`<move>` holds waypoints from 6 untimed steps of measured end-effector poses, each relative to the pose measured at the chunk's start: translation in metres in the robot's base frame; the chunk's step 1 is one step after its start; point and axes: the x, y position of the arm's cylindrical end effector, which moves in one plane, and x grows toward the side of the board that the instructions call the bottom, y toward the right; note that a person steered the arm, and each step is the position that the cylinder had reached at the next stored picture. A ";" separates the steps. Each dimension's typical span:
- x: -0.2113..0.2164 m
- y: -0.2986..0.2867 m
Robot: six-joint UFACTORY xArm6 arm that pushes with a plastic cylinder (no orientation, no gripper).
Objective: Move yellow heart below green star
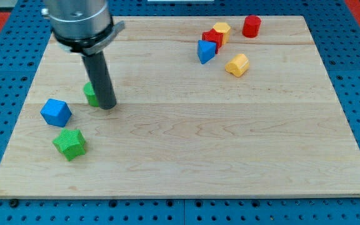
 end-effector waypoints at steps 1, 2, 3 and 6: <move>-0.032 0.013; -0.017 -0.050; 0.019 -0.080; -0.028 0.108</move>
